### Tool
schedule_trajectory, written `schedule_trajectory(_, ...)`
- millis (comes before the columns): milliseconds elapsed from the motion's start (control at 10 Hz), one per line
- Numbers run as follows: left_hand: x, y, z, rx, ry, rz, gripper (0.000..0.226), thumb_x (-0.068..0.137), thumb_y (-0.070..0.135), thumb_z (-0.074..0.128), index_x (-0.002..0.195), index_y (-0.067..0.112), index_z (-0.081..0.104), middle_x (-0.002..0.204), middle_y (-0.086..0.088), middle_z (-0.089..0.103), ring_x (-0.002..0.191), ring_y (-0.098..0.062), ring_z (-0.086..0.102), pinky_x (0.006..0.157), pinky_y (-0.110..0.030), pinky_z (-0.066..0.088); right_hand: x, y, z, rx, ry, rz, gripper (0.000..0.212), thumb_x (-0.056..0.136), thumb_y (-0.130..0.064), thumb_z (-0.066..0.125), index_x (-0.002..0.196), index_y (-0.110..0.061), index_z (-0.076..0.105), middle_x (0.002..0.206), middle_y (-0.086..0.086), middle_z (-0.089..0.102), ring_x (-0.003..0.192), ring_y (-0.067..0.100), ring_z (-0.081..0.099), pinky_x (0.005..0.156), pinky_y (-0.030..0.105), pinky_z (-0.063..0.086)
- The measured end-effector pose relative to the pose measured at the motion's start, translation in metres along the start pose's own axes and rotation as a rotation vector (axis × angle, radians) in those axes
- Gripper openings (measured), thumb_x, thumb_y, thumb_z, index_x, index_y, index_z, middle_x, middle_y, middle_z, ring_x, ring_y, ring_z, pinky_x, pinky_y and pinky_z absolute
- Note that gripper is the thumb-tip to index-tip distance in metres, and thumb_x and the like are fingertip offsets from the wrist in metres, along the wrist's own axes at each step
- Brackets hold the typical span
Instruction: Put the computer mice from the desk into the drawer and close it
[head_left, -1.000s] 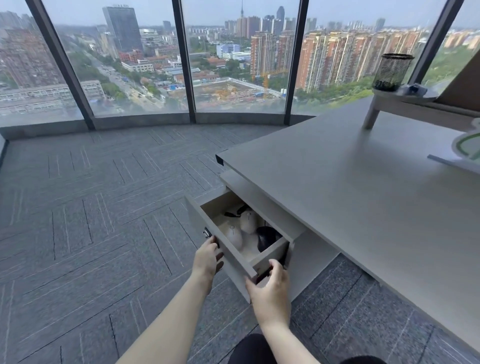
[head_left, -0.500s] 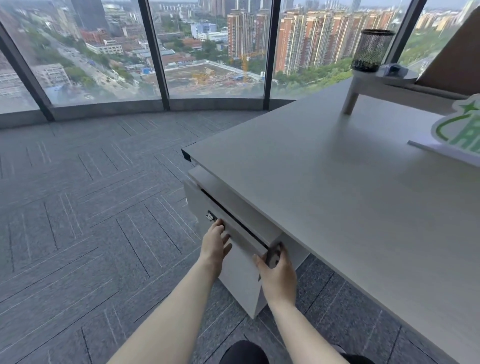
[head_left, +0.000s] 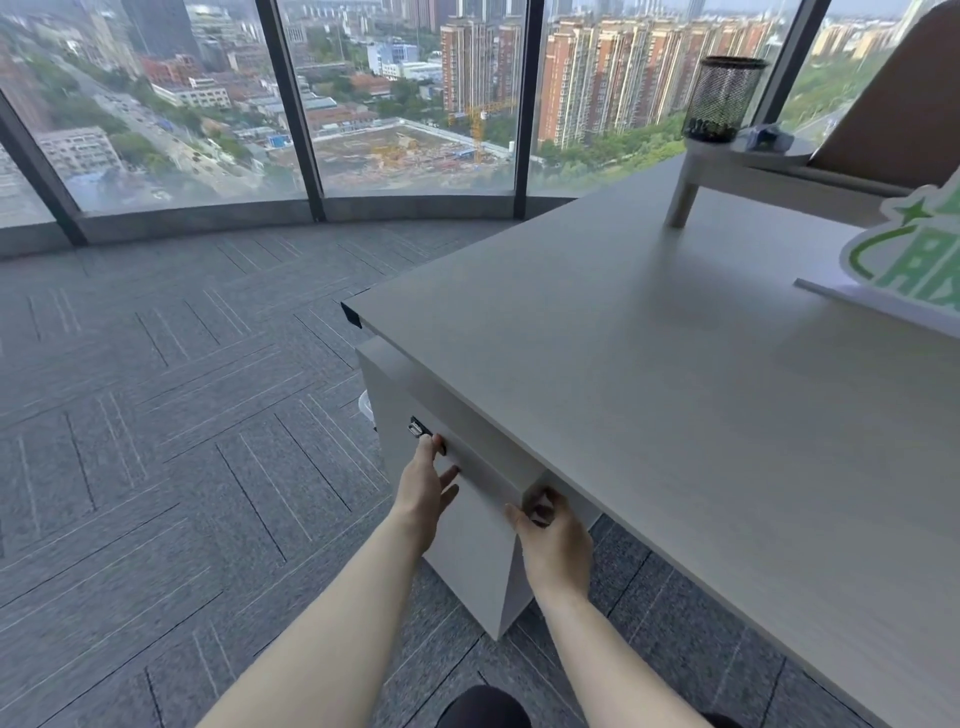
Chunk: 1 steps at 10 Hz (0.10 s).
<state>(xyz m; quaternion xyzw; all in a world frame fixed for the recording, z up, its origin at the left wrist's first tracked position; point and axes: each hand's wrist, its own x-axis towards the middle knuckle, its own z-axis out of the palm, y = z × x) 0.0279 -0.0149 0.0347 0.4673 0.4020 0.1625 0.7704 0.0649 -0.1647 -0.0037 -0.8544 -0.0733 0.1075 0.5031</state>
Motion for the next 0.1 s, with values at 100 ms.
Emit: schedule_trajectory(100,-0.0074,-0.0087,-0.0058,0.066,0.004,0.007,0.052,0.1,0.043,0.028,0.141,0.017,0.046,0.129,0.007,0.046,0.126,-0.03,0.052,0.108,-0.042,0.04,-0.0048,-0.003,-0.0077,-0.01,-0.035,0.017,0.014,0.085,-0.026,0.07,0.09,-0.013,0.069,0.09,0.006,0.077,0.088,0.028,0.07,0.072,0.035,0.051)
